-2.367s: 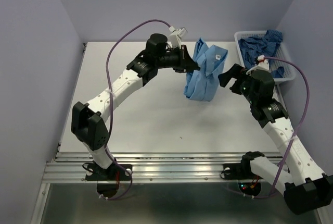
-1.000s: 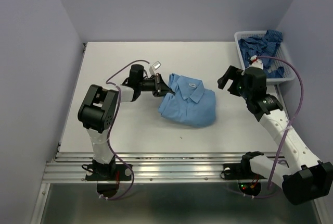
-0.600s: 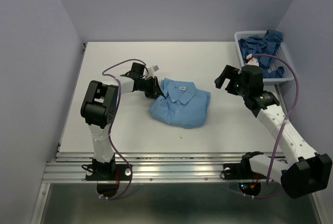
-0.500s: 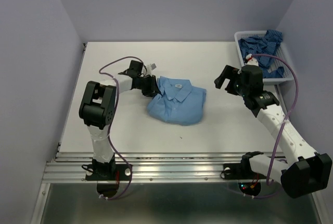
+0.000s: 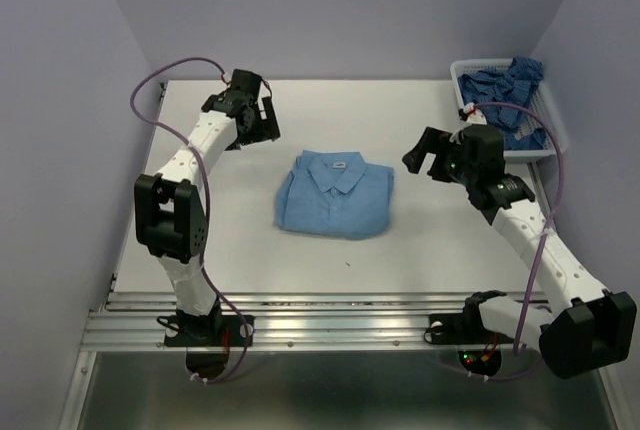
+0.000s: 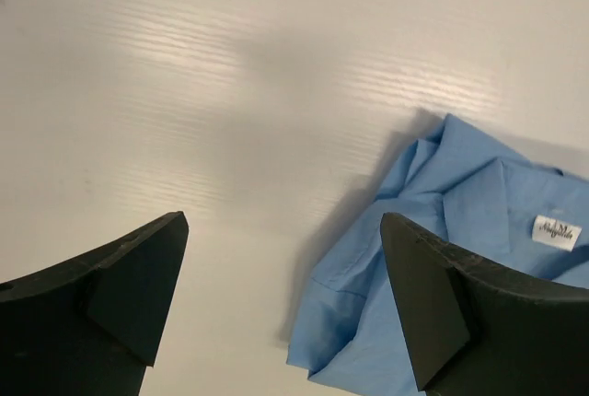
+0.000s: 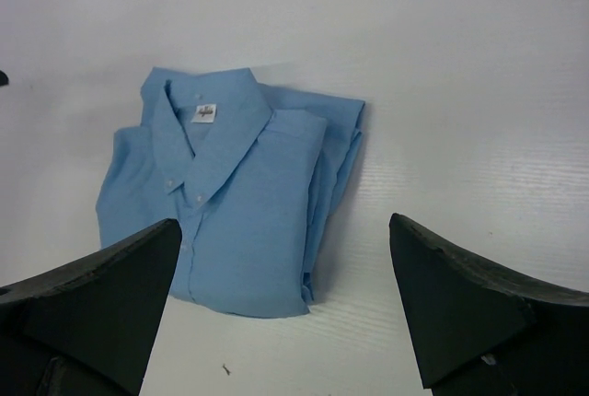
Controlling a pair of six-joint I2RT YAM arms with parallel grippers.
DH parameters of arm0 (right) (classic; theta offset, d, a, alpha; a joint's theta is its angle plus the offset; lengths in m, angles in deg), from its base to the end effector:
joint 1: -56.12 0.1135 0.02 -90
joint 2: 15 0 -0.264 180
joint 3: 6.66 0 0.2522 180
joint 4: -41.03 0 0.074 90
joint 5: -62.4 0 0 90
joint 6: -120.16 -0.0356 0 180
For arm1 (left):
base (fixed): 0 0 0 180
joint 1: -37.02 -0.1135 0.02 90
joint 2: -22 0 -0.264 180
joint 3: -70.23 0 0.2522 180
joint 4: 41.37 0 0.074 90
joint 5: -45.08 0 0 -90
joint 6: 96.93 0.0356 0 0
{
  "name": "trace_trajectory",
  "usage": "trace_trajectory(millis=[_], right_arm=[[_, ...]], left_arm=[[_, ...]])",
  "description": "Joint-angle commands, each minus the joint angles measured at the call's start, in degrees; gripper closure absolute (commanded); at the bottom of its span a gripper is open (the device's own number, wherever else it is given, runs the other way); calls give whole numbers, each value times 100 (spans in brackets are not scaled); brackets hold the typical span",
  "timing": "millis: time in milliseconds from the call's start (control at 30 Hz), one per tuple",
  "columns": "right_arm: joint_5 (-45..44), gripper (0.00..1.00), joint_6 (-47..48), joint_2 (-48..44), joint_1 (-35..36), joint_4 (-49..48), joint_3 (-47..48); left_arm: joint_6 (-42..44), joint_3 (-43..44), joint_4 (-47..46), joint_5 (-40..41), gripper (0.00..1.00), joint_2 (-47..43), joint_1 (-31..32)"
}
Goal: Fold and stack the long sleeve shirts
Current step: Fold the shirt
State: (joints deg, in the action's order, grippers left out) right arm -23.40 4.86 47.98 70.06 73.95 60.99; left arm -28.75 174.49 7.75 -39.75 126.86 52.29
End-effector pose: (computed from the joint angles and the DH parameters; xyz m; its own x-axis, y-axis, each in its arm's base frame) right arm 0.2400 0.0622 0.3174 -0.5448 0.3039 -0.7816 -0.0775 0.9098 0.4078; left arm 0.3970 -0.1051 0.2825 -0.7598 -0.1763 -0.6258 -0.0822 0.9809 -0.1765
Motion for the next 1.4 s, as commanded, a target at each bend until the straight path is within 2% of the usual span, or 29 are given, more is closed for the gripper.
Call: trace_trajectory(millis=[0,33,67,100,133,200,267,333,467,500,667,867,1000,1033,1133,1167,1200,1267,1367], right_arm=[[1131,0,86,109,22,-421,-413],[1361,0,113,161,22,-500,-536],[1651,0,122,231,22,-744,-668],[2236,0,61,371,22,-956,-982],[2503,0,-9,442,22,-1201,-1133],[2926,0,-124,566,22,-1940,-1397],[3226,0,-177,645,22,-2650,-1749],[3183,0,-195,715,22,-2890,-1925],[3296,0,-326,1048,22,-3504,-2373],[3367,0,-518,1171,22,-3924,-2548],[3885,0,-801,1998,22,-4753,-2673],[4202,0,-845,2631,645,-5904,-2524],[4693,0,-1475,2694,900,-6660,-2401],[4790,0,-1652,2693,901,-6627,-2357],[5151,0,-2145,1852,901,-6304,-2409],[5230,0,-2102,1232,901,-5962,-2392],[5309,0,-1884,930,901,-5028,-2226],[5511,0,-1690,199,901,-3822,-2024],[5635,0,-1627,-337,901,-3454,-1856]], left_arm=[[-411,504,1010,1235,1,-649,-41],[-228,408,808,849,1,-747,-33],[-130,207,76,315,1,-861,-6],[-77,-326,-393,-874,1,-1079,107],[-102,-583,-815,-1295,1,-1134,195],[-252,-910,-1641,-1999,1,-1065,415],[-375,-1087,-1891,-2502,1,-723,765],[-428,-1140,-2111,-2950,1,-301,951],[-551,-1175,-2524,-3329,1,236,1312],[-603,-1175,-2638,-3390,1,402,1347],[-674,-1394,-2893,-3373,1,764,1347],[-858,-1807,-3174,-3391,1,957,1330],[-999,-1966,-3272,-3287,1,966,1330],[-1017,-1966,-3254,-3190,1,966,1330],[-1131,-2071,-3263,-2934,1,966,1251],[-1166,-2106,-3263,-2882,1,992,1216],[-1192,-2124,-3254,-2812,1,1045,1137],[-1210,-2142,-3272,-2802,1,1107,1049],[-1254,-2186,-3289,-2697,1,1116,969]])
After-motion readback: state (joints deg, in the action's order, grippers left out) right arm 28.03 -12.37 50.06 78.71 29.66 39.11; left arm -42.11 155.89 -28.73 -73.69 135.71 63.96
